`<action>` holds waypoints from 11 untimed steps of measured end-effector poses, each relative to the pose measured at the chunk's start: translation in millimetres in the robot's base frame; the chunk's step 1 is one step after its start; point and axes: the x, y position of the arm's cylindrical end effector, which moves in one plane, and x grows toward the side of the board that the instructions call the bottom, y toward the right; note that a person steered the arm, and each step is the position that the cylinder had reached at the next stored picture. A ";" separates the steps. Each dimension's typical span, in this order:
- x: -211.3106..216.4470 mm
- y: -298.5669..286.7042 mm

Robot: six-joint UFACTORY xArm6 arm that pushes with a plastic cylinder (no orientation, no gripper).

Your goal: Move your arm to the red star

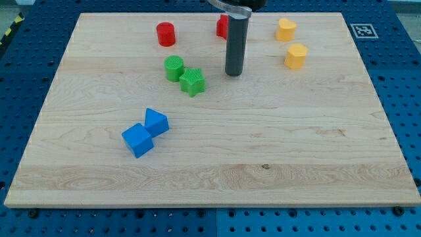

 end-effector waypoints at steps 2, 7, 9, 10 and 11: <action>-0.5 0.0; -4.5 0.0; -5.7 0.0; -7.6 0.0; -9.6 0.0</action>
